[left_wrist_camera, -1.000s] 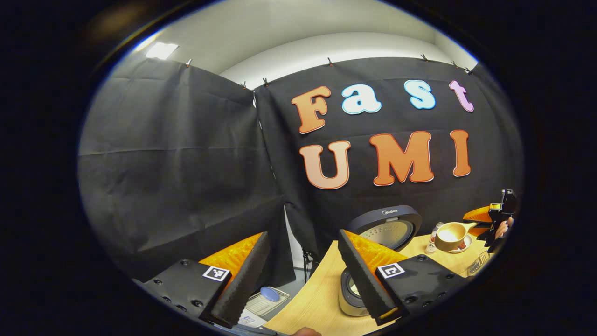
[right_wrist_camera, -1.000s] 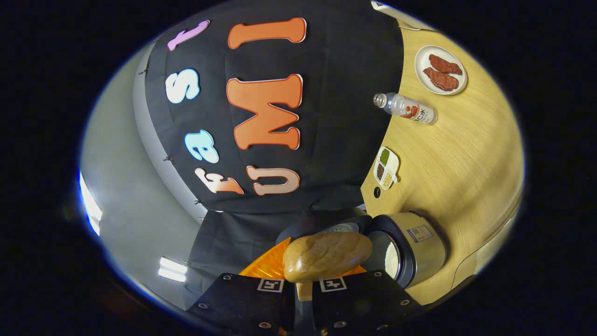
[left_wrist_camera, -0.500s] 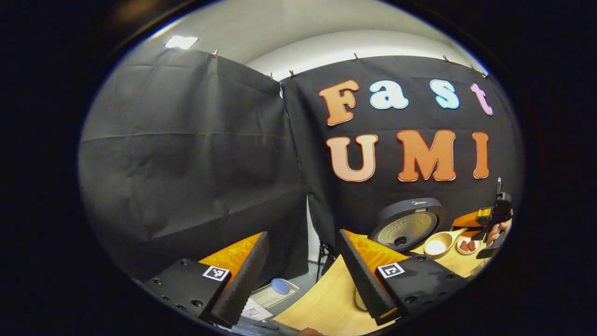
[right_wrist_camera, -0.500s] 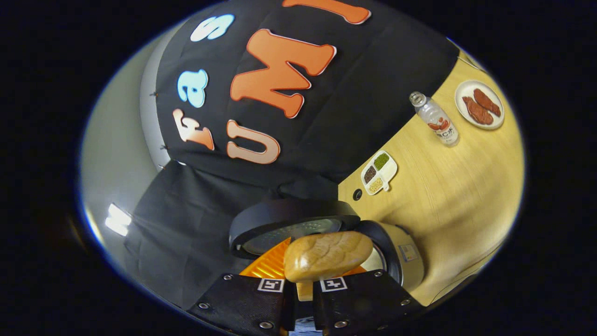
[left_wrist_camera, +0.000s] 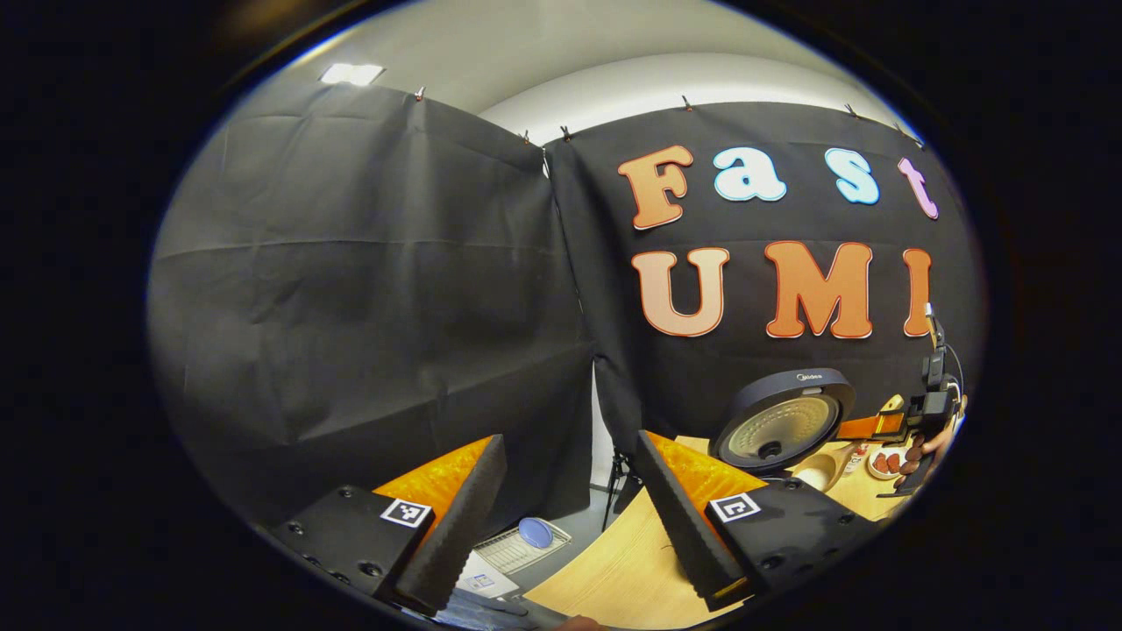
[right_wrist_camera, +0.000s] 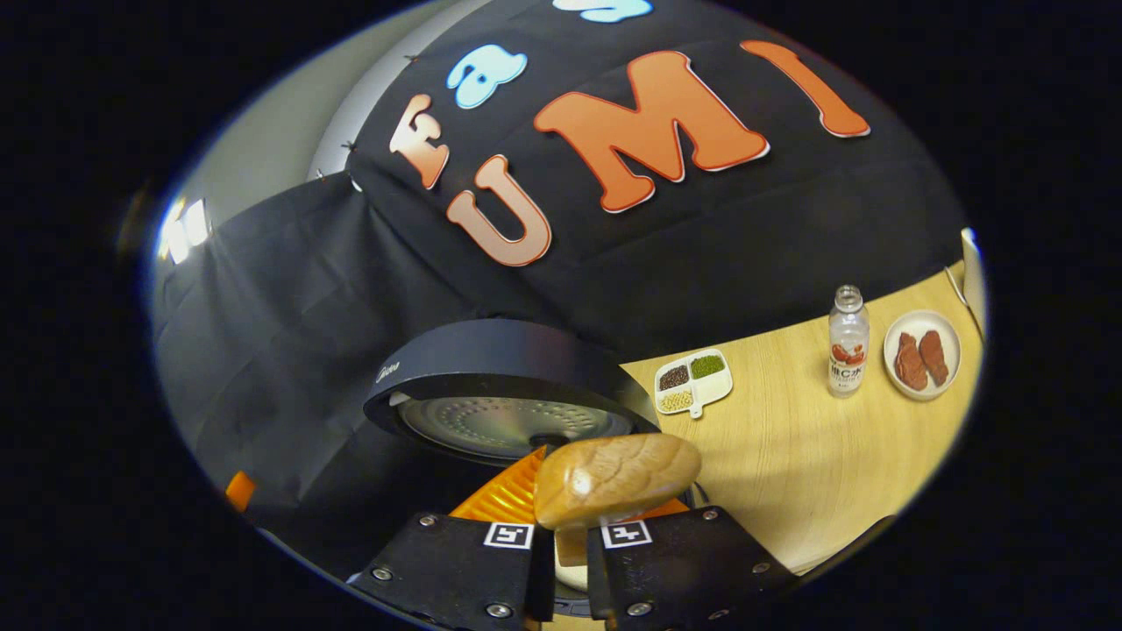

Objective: Close the left gripper, press the button to open the rice cooker; take a wooden spoon from the chopstick holder with the right hand, scoop a spoonful of rice and pour it into the rice cooker, then put the wooden spoon back into the chopstick holder.

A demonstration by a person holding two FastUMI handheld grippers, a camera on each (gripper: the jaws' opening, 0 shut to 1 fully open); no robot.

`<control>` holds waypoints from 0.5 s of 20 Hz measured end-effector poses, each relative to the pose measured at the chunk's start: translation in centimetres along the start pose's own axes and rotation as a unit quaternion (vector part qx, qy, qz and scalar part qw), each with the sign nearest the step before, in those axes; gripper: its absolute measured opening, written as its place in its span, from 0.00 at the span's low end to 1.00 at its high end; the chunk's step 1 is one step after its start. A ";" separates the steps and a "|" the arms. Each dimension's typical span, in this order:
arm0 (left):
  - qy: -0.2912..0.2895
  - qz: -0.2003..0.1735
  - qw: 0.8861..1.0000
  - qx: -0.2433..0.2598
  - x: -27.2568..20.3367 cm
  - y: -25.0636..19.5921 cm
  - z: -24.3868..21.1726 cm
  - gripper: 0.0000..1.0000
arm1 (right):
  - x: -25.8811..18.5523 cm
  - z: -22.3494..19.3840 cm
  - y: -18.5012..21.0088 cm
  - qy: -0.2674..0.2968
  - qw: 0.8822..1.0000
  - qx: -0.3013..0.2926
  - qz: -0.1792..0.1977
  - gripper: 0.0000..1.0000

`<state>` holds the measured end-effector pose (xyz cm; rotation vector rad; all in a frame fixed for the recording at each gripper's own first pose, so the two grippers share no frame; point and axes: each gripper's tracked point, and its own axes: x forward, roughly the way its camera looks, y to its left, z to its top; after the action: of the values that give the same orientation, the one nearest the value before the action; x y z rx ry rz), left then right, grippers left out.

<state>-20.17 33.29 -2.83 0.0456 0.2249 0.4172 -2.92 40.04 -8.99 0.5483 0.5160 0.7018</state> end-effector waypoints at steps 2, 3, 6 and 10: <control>0.003 0.002 1.000 -0.002 0.2 0.3 -0.1 0.99 | 0.1 0.0 0.8 -0.001 1.000 -0.028 0.005 0.14; 0.004 0.003 1.000 -0.003 0.2 0.4 -0.1 0.99 | 0.2 0.1 1.1 -0.004 0.999 -0.040 0.006 0.14; 0.008 0.008 1.000 -0.002 0.1 0.9 -0.5 0.99 | 0.7 0.1 1.7 -0.009 0.997 -0.071 0.002 0.14; 0.010 0.016 1.000 0.003 0.0 1.4 -0.7 0.99 | 0.9 0.4 2.8 -0.025 0.992 -0.122 0.008 0.14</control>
<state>-20.89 34.55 -3.37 0.0502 0.2449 0.4500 -3.36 42.35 -7.18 0.3396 0.3719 0.7523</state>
